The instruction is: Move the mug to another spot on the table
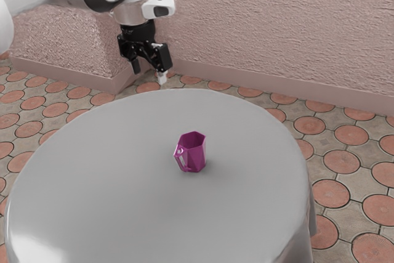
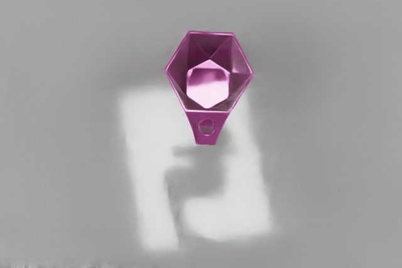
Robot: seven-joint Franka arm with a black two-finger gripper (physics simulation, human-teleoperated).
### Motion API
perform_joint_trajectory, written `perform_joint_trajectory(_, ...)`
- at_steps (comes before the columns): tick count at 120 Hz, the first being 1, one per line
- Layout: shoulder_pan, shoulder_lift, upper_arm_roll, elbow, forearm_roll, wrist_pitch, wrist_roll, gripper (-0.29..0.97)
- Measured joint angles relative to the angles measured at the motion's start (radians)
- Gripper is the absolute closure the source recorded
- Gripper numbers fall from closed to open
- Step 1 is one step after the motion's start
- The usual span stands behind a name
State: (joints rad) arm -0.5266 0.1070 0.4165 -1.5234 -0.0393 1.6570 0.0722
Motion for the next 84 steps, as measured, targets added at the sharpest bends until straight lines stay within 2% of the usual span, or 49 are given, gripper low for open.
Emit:
perform_joint_trajectory(14,0.003,-0.009,0.007,-0.015,0.014,-0.002,0.005,0.00)
perform_joint_trajectory(44,-0.002,0.018,-0.032,-0.240,0.010,0.114,0.018,0.00)
perform_joint_trajectory(71,-0.004,0.026,-0.040,-0.418,-0.056,0.252,0.118,0.00)
perform_joint_trajectory(84,-0.001,0.047,-0.038,-0.452,-0.093,0.335,0.177,0.00)
